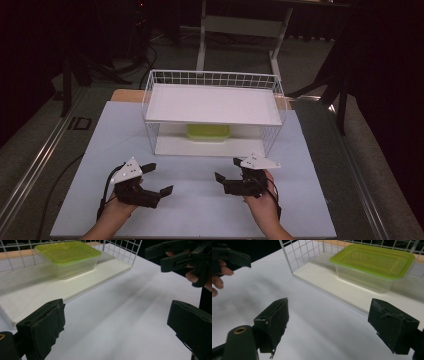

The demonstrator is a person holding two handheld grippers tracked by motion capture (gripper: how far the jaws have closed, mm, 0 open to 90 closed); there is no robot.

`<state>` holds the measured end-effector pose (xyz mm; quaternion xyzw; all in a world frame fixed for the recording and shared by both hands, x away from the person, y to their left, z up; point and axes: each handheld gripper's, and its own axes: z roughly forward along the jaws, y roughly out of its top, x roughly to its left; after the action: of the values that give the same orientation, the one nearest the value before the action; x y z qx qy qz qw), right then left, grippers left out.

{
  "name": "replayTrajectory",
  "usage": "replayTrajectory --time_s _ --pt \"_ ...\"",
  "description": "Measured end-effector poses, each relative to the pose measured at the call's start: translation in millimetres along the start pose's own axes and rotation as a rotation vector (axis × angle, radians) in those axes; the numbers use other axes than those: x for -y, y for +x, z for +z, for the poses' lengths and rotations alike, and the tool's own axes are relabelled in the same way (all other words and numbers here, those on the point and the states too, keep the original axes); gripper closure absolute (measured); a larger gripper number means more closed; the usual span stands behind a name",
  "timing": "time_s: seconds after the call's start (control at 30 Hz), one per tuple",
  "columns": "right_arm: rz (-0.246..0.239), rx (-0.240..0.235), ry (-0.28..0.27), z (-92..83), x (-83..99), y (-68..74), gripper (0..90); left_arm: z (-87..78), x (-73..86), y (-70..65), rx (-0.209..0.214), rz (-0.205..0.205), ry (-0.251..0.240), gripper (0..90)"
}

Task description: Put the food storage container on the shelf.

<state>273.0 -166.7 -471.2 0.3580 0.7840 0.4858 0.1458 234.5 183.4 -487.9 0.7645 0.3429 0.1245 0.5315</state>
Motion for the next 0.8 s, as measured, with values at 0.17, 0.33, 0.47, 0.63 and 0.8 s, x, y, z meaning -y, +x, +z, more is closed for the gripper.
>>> replayTrajectory --time_s 0.17,0.33,0.47,0.63,0.8 --pt "0.013 -0.013 0.012 -12.9 7.5 -2.7 17.0 -11.8 8.6 4.5 -0.013 -0.014 0.008 2.3" --pt "0.012 -0.012 0.026 -25.7 17.0 -6.0 17.0 -21.4 18.3 9.2 -0.017 -0.028 0.005 2.3" --pt "0.017 -0.007 0.031 -34.6 24.2 -10.8 17.1 -26.7 25.5 11.6 -0.028 -0.037 0.015 2.3" --pt "0.036 0.006 0.036 -45.4 31.3 -18.9 17.0 -31.1 36.3 15.6 -0.043 -0.047 0.033 2.3" --pt "0.037 0.0 0.01 -55.8 37.6 -25.2 17.1 -36.1 43.0 19.9 -0.046 -0.062 0.023 2.3"
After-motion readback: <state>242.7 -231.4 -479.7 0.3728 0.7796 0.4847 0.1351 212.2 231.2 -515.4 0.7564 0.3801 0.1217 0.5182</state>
